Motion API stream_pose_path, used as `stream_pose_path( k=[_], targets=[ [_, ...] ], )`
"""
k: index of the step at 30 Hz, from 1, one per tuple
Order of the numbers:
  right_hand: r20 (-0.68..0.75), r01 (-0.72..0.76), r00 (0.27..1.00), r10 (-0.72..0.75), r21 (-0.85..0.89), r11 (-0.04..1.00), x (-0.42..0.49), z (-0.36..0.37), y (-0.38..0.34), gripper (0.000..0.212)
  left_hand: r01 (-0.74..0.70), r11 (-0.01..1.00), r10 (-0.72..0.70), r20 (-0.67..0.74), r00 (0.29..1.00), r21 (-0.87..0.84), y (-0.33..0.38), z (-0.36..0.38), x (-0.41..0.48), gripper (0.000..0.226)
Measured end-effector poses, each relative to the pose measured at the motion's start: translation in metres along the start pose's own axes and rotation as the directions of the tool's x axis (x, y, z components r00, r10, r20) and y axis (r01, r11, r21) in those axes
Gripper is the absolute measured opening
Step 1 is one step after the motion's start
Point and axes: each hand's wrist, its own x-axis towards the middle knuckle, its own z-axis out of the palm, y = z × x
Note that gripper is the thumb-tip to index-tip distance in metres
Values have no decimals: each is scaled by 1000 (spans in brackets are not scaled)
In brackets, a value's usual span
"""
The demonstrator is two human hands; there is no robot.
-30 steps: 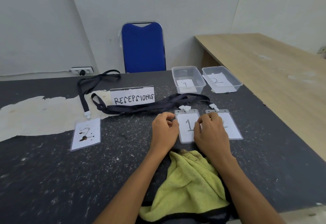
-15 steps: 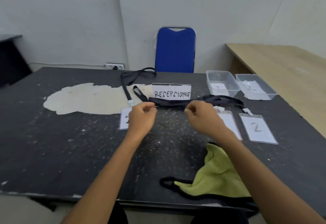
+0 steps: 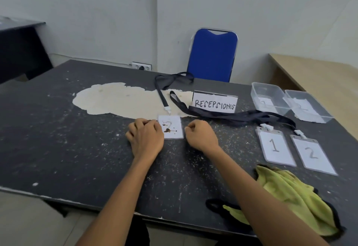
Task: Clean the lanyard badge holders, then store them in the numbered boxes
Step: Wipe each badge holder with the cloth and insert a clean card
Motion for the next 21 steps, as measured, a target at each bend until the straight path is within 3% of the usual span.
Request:
stream_pose_path(
  k=[4, 6, 10, 14, 21],
  targets=[
    [-17, -61, 998, 61, 16, 998, -2, 12, -2, 19, -65, 998, 65, 10, 998, 20, -1, 3, 0, 38],
    [9, -105, 994, 104, 23, 994, -1, 14, -7, 26, -69, 998, 69, 33, 997, 13, -1, 1, -1, 38],
    [88, -177, 983, 159, 249, 952, -2, 5, -13, 52, -7, 998, 14, 101, 995, -67, 0, -6, 0, 36],
    [82, -222, 975, 207, 457, 862, -9, -11, -9, 27, 68, 971, -27, 179, 983, -227, 6, -15, -10, 37],
    [138, -288, 957, 256, 573, 767, -32, -35, 9, 19, 180, 859, -44, 282, 958, -479, 16, -22, -56, 42]
  ],
)
